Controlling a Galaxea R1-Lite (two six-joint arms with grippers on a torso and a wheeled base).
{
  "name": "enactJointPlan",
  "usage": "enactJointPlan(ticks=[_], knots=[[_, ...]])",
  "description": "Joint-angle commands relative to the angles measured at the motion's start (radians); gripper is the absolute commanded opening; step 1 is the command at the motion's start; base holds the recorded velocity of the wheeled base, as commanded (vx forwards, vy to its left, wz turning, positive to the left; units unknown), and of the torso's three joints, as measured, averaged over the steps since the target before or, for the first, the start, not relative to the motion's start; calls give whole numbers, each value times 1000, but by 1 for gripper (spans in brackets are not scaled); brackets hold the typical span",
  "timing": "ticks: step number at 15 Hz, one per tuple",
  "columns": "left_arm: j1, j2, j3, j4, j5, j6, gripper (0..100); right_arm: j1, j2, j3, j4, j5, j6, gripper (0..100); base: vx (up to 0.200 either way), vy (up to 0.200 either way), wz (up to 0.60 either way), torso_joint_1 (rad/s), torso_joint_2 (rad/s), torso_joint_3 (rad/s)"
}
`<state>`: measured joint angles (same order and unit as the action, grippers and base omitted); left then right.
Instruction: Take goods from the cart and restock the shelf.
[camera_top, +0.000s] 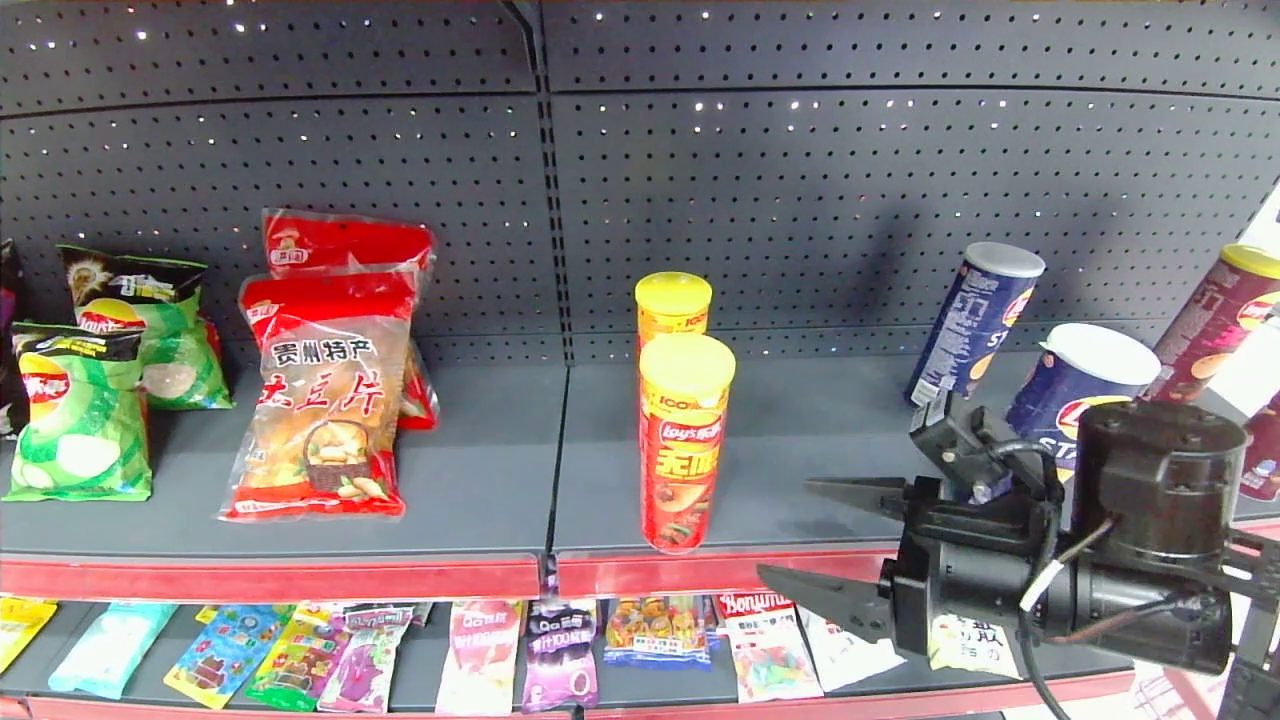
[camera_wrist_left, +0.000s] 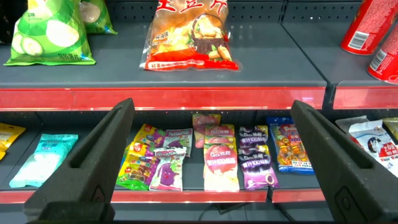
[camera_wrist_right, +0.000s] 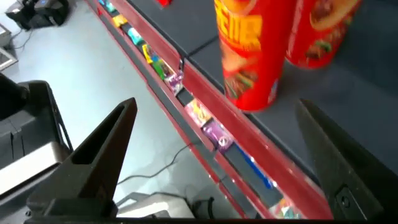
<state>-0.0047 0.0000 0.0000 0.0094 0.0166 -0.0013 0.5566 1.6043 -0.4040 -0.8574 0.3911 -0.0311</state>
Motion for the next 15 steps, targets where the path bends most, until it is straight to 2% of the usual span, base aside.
enactJointPlan(ticks=[1, 3, 7, 12, 15], knots=[[0, 2, 0, 0, 0, 0, 100, -4, 17, -48, 41, -75, -3, 100, 0, 0, 0, 0, 0, 0], [0, 2, 0, 0, 0, 0, 100, 5, 77, -98, 81, -213, -4, 100, 0, 0, 0, 0, 0, 0], [0, 2, 0, 0, 0, 0, 100, 6, 178, -142, 129, -345, -6, 100, 0, 0, 0, 0, 0, 0], [0, 2, 0, 0, 0, 0, 100, -1, 273, -229, 129, -411, -4, 100, 0, 0, 0, 0, 0, 0], [0, 2, 0, 0, 0, 0, 100, -14, 295, -242, 130, -414, -3, 100, 0, 0, 0, 0, 0, 0]])
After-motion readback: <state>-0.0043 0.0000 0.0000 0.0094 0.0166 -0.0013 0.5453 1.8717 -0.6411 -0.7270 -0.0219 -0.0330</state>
